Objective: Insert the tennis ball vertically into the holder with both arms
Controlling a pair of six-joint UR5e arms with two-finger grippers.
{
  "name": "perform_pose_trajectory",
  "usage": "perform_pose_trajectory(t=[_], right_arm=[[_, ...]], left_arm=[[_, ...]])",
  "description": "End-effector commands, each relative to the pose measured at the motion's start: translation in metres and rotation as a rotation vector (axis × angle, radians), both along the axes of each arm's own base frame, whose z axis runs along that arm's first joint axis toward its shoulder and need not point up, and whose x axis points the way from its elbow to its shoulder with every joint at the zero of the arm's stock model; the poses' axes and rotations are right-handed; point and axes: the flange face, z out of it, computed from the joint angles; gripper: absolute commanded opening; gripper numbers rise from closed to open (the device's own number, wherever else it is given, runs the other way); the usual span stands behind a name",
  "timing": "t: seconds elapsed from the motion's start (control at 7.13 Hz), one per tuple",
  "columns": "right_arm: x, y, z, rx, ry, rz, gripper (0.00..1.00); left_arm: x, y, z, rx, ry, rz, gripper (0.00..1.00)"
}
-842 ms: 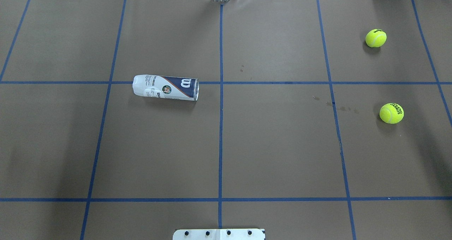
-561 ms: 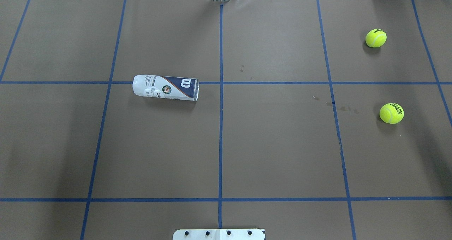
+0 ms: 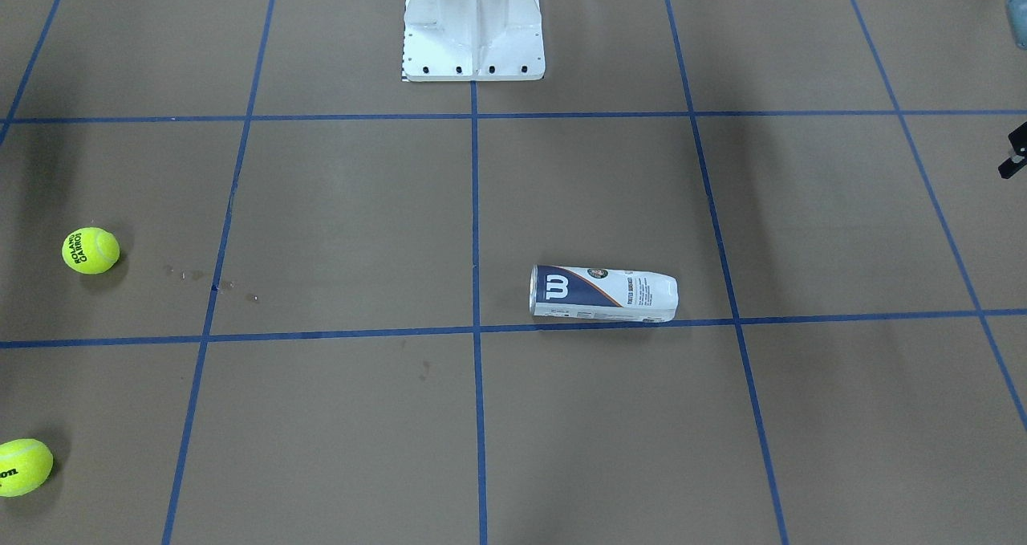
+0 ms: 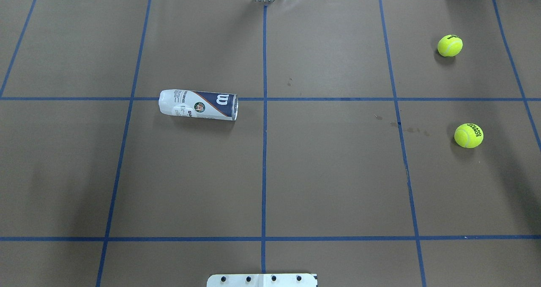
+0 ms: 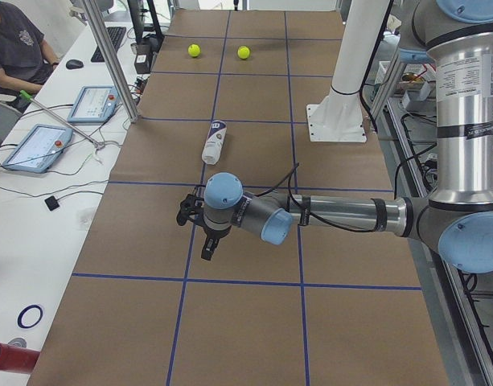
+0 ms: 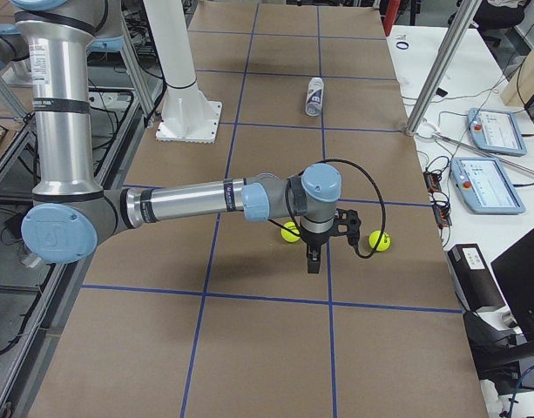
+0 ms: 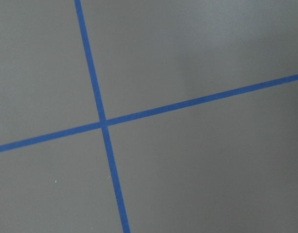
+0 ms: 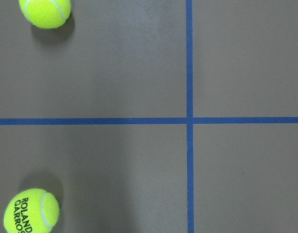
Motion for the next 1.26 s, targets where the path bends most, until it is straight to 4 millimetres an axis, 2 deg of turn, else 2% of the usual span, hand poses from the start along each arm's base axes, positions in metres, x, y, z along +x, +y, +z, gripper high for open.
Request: perform_pose_trajectory(t=[0.0,0.14,0.42,0.7,0.84,0.98,1.12], right_arm=[[0.0,0.002,0.001,-0.003,0.0,0.0,1.0],[0.0,0.002,0.002,-0.004,0.0,0.0,1.0],[0.0,0.001,0.003,-0.007,0.0,0.001,1.0],[0.0,0.001,0.008,-0.013,0.001,0.001,1.0],[0.0,0.001,0.008,-0.014,0.001,0.001,1.0],[0.0,0.001,0.008,-0.013,0.001,0.001,1.0],[0.0,0.0,0.006,-0.01,0.001,0.001,1.0]], left_arm=[[0.023,-0.015,-0.019,0.041,0.005,0.044,0.99],[0.062,-0.02,-0.026,0.057,0.007,0.121,0.99],[0.098,-0.044,-0.065,0.133,0.026,0.177,0.99],[0.117,-0.063,-0.101,0.182,0.044,0.191,0.99],[0.122,-0.072,-0.113,0.201,0.046,0.192,1.0],[0.129,-0.07,-0.12,0.221,0.055,0.21,0.99],[0.148,-0.078,-0.142,0.257,0.066,0.235,0.99]])
